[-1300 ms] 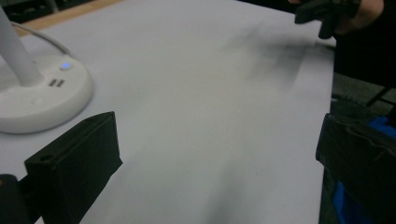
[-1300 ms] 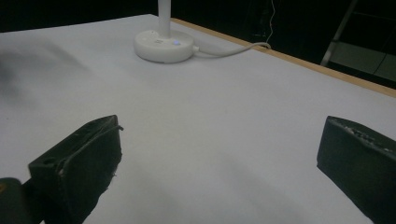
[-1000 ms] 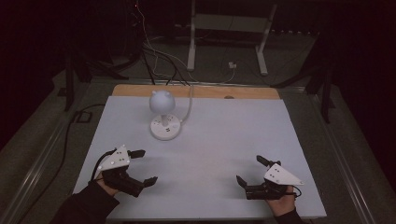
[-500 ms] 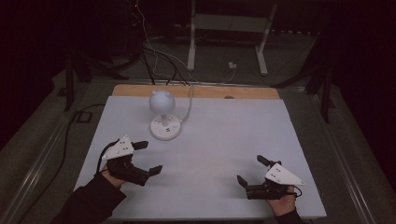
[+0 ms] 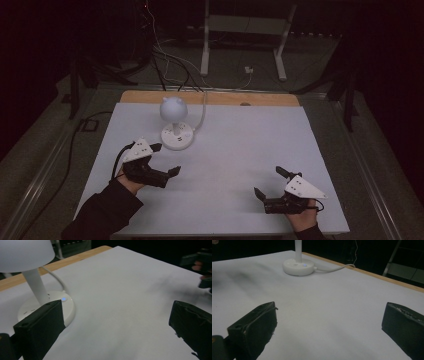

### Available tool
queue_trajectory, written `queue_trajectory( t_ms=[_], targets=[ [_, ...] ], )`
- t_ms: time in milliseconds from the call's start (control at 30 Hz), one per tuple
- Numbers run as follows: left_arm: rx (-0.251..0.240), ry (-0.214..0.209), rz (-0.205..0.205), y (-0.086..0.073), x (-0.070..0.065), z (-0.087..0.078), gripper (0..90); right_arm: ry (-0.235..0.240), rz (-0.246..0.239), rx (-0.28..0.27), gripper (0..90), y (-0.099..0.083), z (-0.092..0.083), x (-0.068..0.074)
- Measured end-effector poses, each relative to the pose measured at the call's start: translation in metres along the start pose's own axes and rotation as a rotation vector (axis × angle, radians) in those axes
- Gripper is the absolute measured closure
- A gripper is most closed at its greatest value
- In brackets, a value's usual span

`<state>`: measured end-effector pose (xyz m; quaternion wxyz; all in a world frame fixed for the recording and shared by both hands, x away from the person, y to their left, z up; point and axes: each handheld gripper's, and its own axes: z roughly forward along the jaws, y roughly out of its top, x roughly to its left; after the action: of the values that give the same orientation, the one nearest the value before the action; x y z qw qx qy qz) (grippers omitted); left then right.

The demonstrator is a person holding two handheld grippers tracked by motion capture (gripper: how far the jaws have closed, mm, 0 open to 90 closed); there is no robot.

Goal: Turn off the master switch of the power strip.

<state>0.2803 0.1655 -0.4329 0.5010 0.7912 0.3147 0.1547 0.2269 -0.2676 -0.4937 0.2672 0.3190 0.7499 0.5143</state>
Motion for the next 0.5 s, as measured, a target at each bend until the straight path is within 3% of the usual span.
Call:
queue_trajectory(
  t_ms=[267, 333, 433, 500],
  targets=[
    [0.000, 0.052, -0.033, 0.006, -0.005, 0.014, 0.5, 0.002, 0.001, -0.005, 0.2, 0.000, -0.001, 0.000],
    [0.011, 0.048, -0.041, 0.007, -0.004, 0.017, 0.5, 0.002, 0.001, -0.005, 0.2, 0.000, -0.001, 0.000],
    [0.016, 0.074, -0.049, 0.007, -0.004, 0.021, 0.5, 0.004, 0.005, -0.005, 0.2, 0.000, -0.001, -0.001],
    [0.020, 0.117, -0.056, 0.009, -0.004, 0.024, 0.5, 0.005, 0.005, -0.007, 0.2, 0.000, -0.002, 0.000]
  ],
)
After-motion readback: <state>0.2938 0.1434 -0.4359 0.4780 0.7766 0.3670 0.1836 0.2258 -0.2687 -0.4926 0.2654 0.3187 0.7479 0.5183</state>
